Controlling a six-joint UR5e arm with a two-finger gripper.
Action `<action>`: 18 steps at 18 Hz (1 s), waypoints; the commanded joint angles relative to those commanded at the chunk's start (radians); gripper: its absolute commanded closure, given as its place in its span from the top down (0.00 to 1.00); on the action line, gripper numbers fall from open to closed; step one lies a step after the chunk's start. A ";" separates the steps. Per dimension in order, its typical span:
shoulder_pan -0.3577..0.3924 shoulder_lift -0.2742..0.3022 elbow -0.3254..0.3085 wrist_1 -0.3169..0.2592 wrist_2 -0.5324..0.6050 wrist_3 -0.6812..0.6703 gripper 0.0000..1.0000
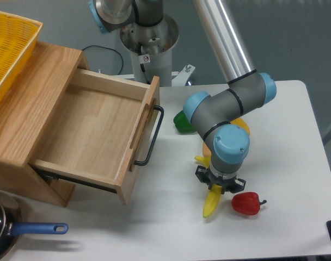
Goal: Pick up the banana
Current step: 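Close the gripper fingers on the yellow banana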
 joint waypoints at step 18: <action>-0.009 0.097 0.044 -0.067 -0.048 0.284 0.37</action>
